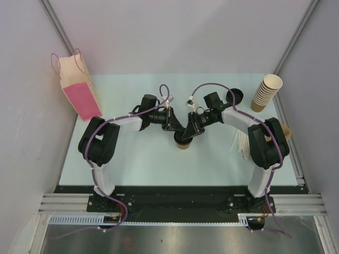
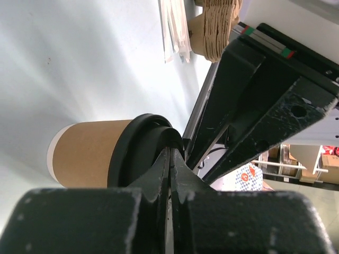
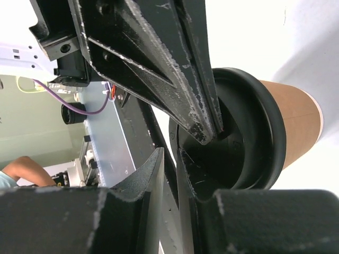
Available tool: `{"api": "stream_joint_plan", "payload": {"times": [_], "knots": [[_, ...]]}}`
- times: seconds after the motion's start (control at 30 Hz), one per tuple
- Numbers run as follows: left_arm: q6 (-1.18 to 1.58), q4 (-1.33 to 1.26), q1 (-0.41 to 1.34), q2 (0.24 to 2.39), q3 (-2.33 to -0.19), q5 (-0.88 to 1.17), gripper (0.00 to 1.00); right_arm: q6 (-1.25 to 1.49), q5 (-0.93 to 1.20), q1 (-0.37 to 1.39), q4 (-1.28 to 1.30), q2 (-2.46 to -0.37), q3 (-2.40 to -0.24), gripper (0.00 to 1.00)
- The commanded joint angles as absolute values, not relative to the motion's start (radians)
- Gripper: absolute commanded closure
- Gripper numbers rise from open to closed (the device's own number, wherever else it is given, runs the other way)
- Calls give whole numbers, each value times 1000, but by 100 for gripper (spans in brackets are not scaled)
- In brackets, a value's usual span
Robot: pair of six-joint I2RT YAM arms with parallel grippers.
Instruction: Pack the takeout coffee
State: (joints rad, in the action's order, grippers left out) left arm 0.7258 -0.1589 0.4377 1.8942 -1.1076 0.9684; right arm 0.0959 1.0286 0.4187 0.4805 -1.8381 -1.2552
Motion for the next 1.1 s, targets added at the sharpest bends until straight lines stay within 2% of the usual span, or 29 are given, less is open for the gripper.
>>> {"api": "stream_joint_plan", "payload": {"times": [0.0,0.33,0.43,0.63,0.67,0.77,0.87,0.9,0.93,0.97,1.0,1.03,1.07], "knots": [[681,-135,431,1930,-1117,940,97,54,977,408,477,-1885,-1247,80],[678,-130,425,1971,-1104,931,98,8,965,385,492,-1925,-1227,80],[704,-161,425,1950,-1111,962,94,31,989,385,479,-1905,-1227,80],[758,-235,425,1838,-1146,1012,68,97,1043,387,419,-1786,-1253,75],[758,-224,425,1827,-1166,1015,60,97,1057,387,426,-1773,-1262,74],[761,-195,425,1780,-1204,1026,51,121,1101,384,407,-1709,-1267,69],[732,-126,416,1720,-1239,1013,42,138,1104,376,377,-1626,-1276,57],[683,-97,404,1703,-1247,1000,39,140,1101,368,374,-1609,-1285,48],[642,-56,397,1668,-1268,958,23,144,1091,347,382,-1582,-1295,43],[532,62,391,1651,-1281,927,15,144,1082,335,391,-1571,-1302,37],[464,122,385,1634,-1296,892,12,141,1072,315,399,-1562,-1314,26],[392,194,385,1615,-1314,826,1,138,1039,277,414,-1542,-1318,20],[289,278,388,1582,-1334,724,1,138,1019,253,419,-1534,-1318,15]]}}
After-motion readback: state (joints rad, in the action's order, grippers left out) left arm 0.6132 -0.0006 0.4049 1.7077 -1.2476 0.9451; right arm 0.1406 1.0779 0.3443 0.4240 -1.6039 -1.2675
